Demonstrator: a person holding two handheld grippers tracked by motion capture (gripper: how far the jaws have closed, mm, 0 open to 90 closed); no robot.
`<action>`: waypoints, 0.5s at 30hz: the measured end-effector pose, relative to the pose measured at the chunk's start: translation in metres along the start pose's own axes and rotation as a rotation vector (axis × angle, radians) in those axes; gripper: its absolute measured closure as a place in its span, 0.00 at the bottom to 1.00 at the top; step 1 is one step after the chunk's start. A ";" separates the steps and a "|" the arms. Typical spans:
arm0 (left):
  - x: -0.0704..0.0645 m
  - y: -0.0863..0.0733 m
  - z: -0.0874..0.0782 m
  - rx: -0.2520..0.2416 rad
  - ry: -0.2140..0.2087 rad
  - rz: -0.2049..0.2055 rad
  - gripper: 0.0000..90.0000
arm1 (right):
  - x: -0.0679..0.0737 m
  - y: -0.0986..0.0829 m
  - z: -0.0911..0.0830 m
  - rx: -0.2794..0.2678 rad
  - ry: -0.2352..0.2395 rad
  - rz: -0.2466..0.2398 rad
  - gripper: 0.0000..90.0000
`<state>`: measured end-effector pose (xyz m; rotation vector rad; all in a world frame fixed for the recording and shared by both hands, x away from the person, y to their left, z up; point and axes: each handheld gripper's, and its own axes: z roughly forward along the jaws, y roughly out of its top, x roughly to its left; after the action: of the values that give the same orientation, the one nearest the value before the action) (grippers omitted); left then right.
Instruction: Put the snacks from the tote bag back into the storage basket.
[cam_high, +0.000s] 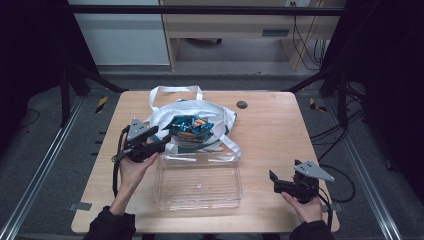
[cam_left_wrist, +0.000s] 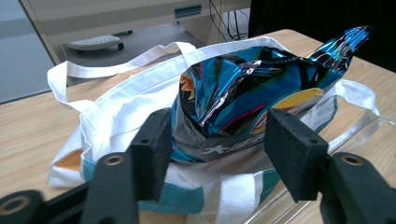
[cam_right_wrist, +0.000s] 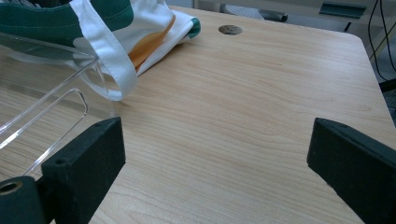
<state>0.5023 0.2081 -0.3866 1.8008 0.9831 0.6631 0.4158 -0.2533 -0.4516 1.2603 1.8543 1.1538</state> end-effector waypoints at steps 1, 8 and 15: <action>0.000 0.000 0.001 0.001 0.005 0.002 0.48 | 0.000 0.000 0.000 0.000 0.000 0.000 0.05; 0.003 0.001 0.013 0.005 0.008 -0.001 0.56 | 0.000 0.000 0.000 0.003 -0.005 -0.001 0.05; 0.002 0.003 0.018 -0.013 -0.010 -0.027 0.65 | -0.001 0.000 0.002 0.009 -0.004 -0.003 0.05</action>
<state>0.5187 0.2005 -0.3910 1.7749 0.9929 0.6418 0.4173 -0.2536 -0.4526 1.2636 1.8596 1.1428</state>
